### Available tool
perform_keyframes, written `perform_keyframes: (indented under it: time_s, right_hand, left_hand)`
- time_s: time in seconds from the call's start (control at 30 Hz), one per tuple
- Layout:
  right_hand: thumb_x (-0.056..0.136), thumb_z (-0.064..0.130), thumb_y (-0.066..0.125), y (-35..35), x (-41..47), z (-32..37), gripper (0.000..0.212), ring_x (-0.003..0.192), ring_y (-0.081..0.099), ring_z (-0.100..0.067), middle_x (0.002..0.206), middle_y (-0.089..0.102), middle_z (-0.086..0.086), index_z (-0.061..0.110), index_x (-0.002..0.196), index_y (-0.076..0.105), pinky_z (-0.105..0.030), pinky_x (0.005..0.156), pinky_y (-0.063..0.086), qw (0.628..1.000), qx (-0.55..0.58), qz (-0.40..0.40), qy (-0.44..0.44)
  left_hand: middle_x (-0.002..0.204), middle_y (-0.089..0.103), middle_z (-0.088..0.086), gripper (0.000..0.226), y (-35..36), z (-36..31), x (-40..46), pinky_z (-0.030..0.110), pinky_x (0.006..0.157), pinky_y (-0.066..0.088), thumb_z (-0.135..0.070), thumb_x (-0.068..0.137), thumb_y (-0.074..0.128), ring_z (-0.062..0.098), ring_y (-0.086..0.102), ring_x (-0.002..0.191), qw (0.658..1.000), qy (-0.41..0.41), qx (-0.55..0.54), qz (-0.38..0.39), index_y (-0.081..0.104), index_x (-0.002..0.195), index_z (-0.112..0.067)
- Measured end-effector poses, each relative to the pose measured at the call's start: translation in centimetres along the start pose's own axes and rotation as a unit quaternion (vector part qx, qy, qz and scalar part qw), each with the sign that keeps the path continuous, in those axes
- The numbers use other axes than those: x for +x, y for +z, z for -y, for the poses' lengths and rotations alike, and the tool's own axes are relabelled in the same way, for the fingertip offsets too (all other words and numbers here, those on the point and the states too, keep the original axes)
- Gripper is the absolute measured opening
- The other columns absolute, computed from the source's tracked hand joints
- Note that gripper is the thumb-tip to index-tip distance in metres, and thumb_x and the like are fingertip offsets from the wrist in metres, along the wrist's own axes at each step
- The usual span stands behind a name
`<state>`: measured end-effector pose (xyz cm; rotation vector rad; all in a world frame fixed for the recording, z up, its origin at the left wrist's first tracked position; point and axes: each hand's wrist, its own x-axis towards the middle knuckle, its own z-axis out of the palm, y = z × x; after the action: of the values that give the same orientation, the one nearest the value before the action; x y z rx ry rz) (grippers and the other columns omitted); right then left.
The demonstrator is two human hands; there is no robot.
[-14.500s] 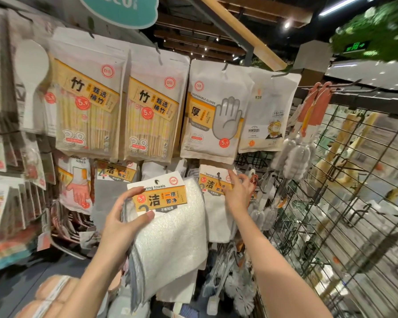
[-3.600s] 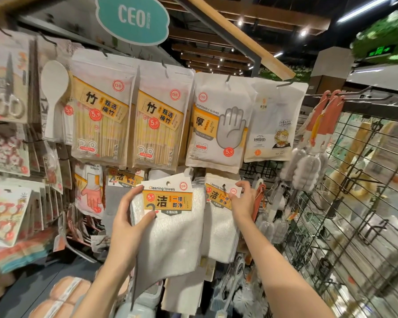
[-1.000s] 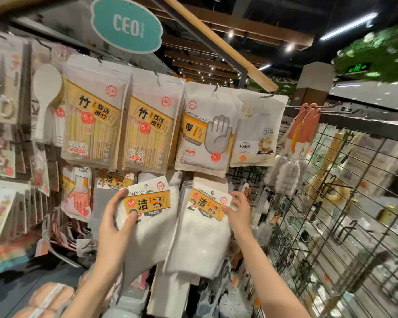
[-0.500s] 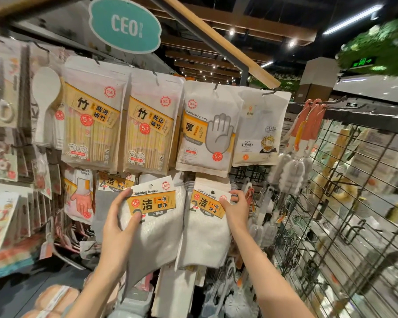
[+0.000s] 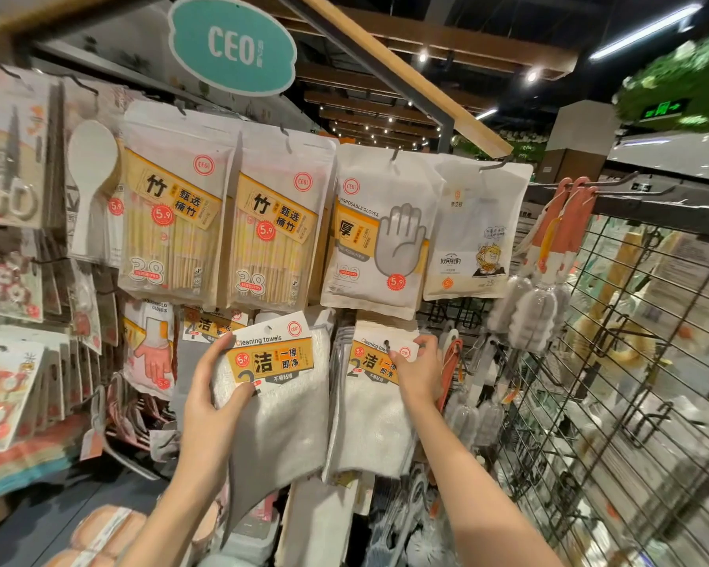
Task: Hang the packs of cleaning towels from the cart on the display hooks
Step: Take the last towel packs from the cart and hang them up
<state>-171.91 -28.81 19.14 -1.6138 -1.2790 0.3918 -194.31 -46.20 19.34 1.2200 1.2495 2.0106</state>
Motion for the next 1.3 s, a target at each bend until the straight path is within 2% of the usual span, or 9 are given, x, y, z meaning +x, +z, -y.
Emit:
perform_keyframes:
  time_s: [0.1, 0.23, 0.37, 0.6, 0.77, 0.83, 1.0, 1.17, 1.3]
  right_hand:
    - [0.08, 0.028, 0.074, 0.3, 0.5, 0.3, 0.04, 0.081, 0.048, -0.015, 0.112, 0.052, 0.0, 0.022, 0.108, 0.047, -0.03, 0.065, 0.037, 1.0, 0.006, 0.001, 0.009]
    - [0.08, 0.028, 0.073, 0.6, 0.7, 0.3, 0.041, 0.087, 0.056, -0.022, 0.115, 0.051, 0.0, 0.022, 0.109, 0.045, -0.031, 0.067, 0.039, 1.0, 0.01, 0.005, 0.014]
    - [0.08, 0.029, 0.073, 0.6, 0.7, 0.1, 0.04, 0.09, 0.057, -0.022, 0.115, 0.053, -0.001, 0.023, 0.109, 0.046, -0.032, 0.069, 0.044, 1.0, 0.026, 0.001, 0.016]
    - [0.077, 0.037, 0.074, -0.5, 0.0, -0.3, 0.042, 0.11, 0.047, -0.019, 0.114, 0.058, 0.001, 0.023, 0.111, 0.054, -0.03, 0.073, 0.041, 1.0, -0.006, -0.008, -0.013]
    - [0.077, 0.036, 0.074, -2.4, -0.6, -0.6, 0.044, 0.12, 0.036, -0.022, 0.121, 0.056, 0.0, 0.022, 0.115, 0.057, -0.043, 0.098, 0.037, 0.998, -0.008, -0.004, -0.063]
    - [0.077, 0.033, 0.074, -3.4, -1.1, -0.3, 0.041, 0.12, 0.035, -0.02, 0.122, 0.055, 0.0, 0.022, 0.114, 0.057, -0.041, 0.1, 0.035, 0.996, 0.032, 0.006, -0.081]
    - [0.078, 0.022, 0.075, -5.9, -3.6, 2.2, 0.036, 0.108, 0.046, -0.008, 0.113, 0.055, 0.005, 0.028, 0.107, 0.055, -0.024, 0.085, 0.035, 0.974, 0.176, 0.09, -0.106]
    - [0.08, 0.019, 0.074, -8.0, -6.6, 4.5, 0.039, 0.103, 0.051, 0.003, 0.114, 0.057, 0.01, 0.028, 0.113, 0.055, -0.003, 0.074, 0.041, 0.944, 0.215, 0.194, -0.156]
    - [0.078, 0.017, 0.075, -8.3, -7.8, 5.3, 0.054, 0.108, 0.054, -0.001, 0.122, 0.054, 0.005, 0.03, 0.124, 0.049, -0.004, 0.076, 0.044, 0.921, 0.195, 0.296, -0.16]
  left_hand:
    - [0.128, 0.051, -0.033, 0.062, 0.1, -0.2, 0.0, 0.048, 0.112, 0.033, 0.007, 0.087, 0.058, 0.01, 0.046, 0.128, 1.0, -0.006, 0.0, 0.002, 0.049, 0.134, -0.033]
    - [0.137, 0.05, -0.022, 0.067, 0.1, -0.3, 0.0, 0.049, 0.11, 0.035, 0.007, 0.087, 0.06, 0.012, 0.047, 0.129, 1.0, -0.015, -0.018, 0.003, 0.046, 0.138, -0.035]
    - [0.126, 0.049, -0.038, 0.07, 0.0, -0.6, -0.2, 0.039, 0.11, 0.036, 0.005, 0.086, 0.062, -0.006, 0.048, 0.123, 1.0, -0.007, -0.011, 0.007, 0.045, 0.135, -0.041]
    - [0.131, 0.05, -0.031, 0.067, -0.3, -0.6, -0.7, 0.031, 0.104, 0.038, 0.004, 0.085, 0.063, -0.004, 0.048, 0.123, 1.0, 0.004, 0.003, 0.021, 0.046, 0.137, -0.035]
    - [0.12, 0.054, -0.036, 0.058, 0.1, -1.3, -0.9, 0.01, 0.092, 0.04, 0.004, 0.085, 0.064, -0.015, 0.048, 0.114, 0.999, 0.028, 0.021, 0.026, 0.051, 0.126, -0.034]
    - [0.119, 0.055, -0.032, 0.056, 0.3, -1.4, -1.1, 0.005, 0.09, 0.037, 0.004, 0.085, 0.064, -0.016, 0.047, 0.113, 0.999, 0.034, 0.028, 0.025, 0.051, 0.123, -0.034]
    - [0.115, 0.056, -0.038, 0.057, 1.0, -1.5, -1.8, -0.003, 0.083, 0.035, 0.005, 0.084, 0.064, -0.019, 0.048, 0.109, 0.999, 0.027, 0.018, 0.035, 0.053, 0.118, -0.039]
    - [0.116, 0.057, -0.035, 0.059, 1.8, -1.7, -2.5, -0.004, 0.078, 0.037, 0.005, 0.084, 0.065, -0.019, 0.05, 0.107, 0.999, 0.017, -0.002, 0.049, 0.053, 0.117, -0.042]
    - [0.124, 0.057, -0.022, 0.059, 2.6, -1.9, -3.1, 0.001, 0.081, 0.041, 0.007, 0.083, 0.064, -0.013, 0.052, 0.11, 0.998, 0.011, -0.019, 0.066, 0.054, 0.119, -0.039]
